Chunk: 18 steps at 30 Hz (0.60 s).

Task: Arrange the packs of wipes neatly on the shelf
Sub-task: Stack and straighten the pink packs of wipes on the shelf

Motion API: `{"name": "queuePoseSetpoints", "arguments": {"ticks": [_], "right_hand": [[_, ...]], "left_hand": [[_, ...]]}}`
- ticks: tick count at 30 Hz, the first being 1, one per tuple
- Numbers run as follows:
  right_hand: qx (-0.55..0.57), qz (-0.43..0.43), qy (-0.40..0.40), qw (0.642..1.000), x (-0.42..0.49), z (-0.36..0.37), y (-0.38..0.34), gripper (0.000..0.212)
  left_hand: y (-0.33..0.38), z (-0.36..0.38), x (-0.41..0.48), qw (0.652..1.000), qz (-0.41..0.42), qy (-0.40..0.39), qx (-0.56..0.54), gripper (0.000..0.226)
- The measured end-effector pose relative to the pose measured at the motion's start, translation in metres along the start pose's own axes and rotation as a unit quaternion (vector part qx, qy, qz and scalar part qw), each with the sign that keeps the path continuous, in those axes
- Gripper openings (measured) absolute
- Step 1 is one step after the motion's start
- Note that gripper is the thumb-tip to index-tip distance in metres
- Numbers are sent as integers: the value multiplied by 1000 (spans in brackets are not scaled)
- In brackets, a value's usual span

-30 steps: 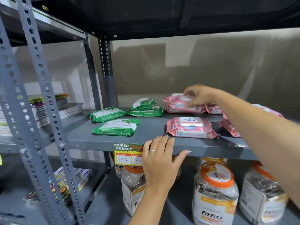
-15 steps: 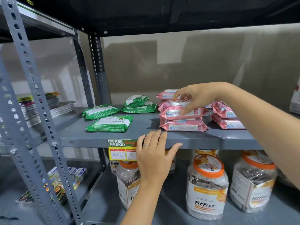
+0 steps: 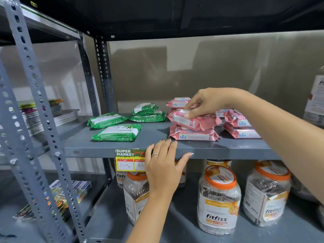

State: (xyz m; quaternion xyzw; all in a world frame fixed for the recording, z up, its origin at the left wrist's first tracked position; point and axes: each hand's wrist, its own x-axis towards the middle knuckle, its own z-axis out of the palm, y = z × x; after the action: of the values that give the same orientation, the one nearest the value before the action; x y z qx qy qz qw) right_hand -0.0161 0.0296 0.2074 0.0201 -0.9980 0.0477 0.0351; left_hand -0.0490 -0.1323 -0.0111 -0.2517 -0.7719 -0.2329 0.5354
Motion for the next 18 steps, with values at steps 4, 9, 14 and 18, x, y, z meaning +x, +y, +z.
{"name": "queuePoseSetpoints", "arguments": {"ticks": [4, 9, 14, 18], "right_hand": [[-27, 8, -28, 999, -4, -4, -4, 51], [37, -41, -51, 997, -10, -9, 7, 33], [-11, -28, 21, 999, -6, 2, 0, 38], [-66, 16, 56, 996, 1, 10, -4, 63]], "left_hand": [[0, 0, 0, 1000, -4, -5, 1, 53], [1, 0, 0, 1000, -7, -13, 8, 53], [1, 1, -1, 1000, -14, -7, 6, 54], [2, 1, 1, 1000, -7, 5, 6, 53]]}}
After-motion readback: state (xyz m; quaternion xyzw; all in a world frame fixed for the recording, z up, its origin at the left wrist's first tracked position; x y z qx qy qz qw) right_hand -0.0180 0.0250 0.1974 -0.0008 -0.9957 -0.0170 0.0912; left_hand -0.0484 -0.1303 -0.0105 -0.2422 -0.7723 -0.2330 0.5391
